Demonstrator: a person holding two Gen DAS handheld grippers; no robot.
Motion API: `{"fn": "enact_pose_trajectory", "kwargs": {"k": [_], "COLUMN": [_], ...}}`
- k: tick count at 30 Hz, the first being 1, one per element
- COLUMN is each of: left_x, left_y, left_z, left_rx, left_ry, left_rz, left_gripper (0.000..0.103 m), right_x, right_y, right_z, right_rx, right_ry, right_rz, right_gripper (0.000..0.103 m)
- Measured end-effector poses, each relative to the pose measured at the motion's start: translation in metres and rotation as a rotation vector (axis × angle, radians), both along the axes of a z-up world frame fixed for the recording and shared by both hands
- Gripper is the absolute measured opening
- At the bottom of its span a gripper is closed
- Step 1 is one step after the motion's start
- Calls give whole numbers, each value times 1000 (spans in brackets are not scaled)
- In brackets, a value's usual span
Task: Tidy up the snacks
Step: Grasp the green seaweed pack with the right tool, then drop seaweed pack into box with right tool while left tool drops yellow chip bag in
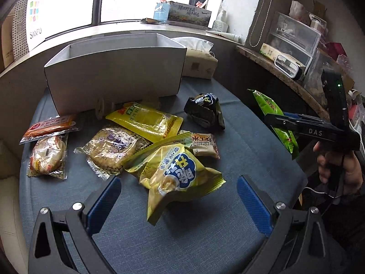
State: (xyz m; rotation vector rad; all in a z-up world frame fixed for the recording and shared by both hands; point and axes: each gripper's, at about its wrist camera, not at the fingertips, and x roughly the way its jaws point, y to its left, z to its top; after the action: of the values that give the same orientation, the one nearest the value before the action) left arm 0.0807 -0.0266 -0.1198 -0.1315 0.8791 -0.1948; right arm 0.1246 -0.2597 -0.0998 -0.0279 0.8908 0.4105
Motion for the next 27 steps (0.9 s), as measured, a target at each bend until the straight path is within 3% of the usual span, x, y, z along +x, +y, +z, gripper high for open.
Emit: {"fn": "enact_pose_trajectory", "kwargs": {"k": [6,8,9,10,13,17,21,27], "left_x": [39,45,42,41,31,8,-8,12], "left_y": [-4,2,4,5,11,21,28,72], "left_z": [-29,-41,-40,-39,-34,-13,24,75], "left_rx": [-35,-86,-97,-79,-99,-138,-85,-81], "left_ry": [107,144,126,119,88,-11,-131,-269], "left_rz": [111,130,135,134,117,88,92,131], "left_gripper": [102,93,90,74,65,63,62,62], "right_x": [-11,-12,-13,-13,-14,-18,-19,9], "right_y": [1,1,0,0,1,5,15,55], "right_z": [5,2,-1,-4,-9,-10,3,35], "right_rx": [14,19,23,26,35,53,104,155], "right_ry": [-18,-5,3,11,28,26,-16,-73], "right_rz": [26,30,30,32,37,50,82,166], "right_gripper": [64,65,65,65,65,65,65,65]}}
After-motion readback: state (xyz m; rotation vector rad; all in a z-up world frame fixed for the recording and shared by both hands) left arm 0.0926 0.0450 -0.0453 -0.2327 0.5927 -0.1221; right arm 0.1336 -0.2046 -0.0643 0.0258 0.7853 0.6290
